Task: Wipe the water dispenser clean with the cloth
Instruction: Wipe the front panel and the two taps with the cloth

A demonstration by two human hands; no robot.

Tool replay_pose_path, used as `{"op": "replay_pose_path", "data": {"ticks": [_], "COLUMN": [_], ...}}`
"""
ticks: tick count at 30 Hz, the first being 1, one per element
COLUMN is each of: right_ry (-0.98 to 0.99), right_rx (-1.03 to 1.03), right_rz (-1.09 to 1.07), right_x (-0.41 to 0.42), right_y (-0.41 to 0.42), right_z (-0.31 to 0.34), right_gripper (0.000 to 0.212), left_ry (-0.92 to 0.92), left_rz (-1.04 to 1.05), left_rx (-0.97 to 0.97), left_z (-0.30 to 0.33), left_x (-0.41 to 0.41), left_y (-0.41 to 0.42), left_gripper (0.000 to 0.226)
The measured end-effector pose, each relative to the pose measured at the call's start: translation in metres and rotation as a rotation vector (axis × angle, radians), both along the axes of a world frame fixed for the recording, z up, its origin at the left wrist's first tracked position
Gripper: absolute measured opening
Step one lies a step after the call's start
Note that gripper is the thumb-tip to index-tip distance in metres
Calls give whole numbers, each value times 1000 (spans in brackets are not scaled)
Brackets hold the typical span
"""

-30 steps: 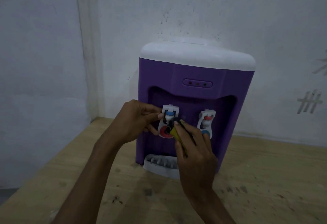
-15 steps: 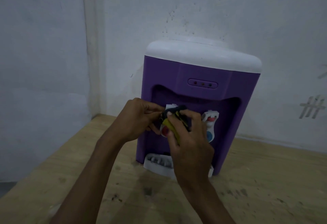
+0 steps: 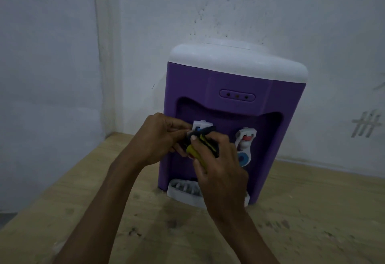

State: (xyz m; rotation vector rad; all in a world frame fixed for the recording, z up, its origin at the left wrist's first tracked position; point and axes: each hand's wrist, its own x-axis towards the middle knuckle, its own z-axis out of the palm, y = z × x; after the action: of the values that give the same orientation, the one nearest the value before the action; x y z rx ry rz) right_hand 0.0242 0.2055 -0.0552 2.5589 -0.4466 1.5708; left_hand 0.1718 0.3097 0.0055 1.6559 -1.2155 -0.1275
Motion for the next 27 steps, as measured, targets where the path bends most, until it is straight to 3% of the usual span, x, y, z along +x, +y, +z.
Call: {"op": "replay_pose_path", "data": {"ticks": [4, 9, 15, 23, 27], "right_ry": [-70, -17, -105, -11, -74], "right_rx": [39, 18, 59, 34, 53], "right_rz": [-8, -1, -55, -5, -50], "right_x": [-5, -2, -9, -4, -10], "right_y": [-7, 3, -10, 1, -7], "right_z": [0, 5, 9, 10, 8], "right_gripper": [31, 36, 32, 39, 34], "left_ry": [2, 9, 28, 11, 44], "left_rz": [-5, 10, -2, 3, 3], "left_rx": [-6, 1, 0, -5, -7], "left_z": [1, 1, 1, 0, 1], "left_x": [-1, 0, 0, -2, -2], "left_y": [1, 0, 0, 1, 1], "left_gripper": [20, 19, 18, 21, 20]}}
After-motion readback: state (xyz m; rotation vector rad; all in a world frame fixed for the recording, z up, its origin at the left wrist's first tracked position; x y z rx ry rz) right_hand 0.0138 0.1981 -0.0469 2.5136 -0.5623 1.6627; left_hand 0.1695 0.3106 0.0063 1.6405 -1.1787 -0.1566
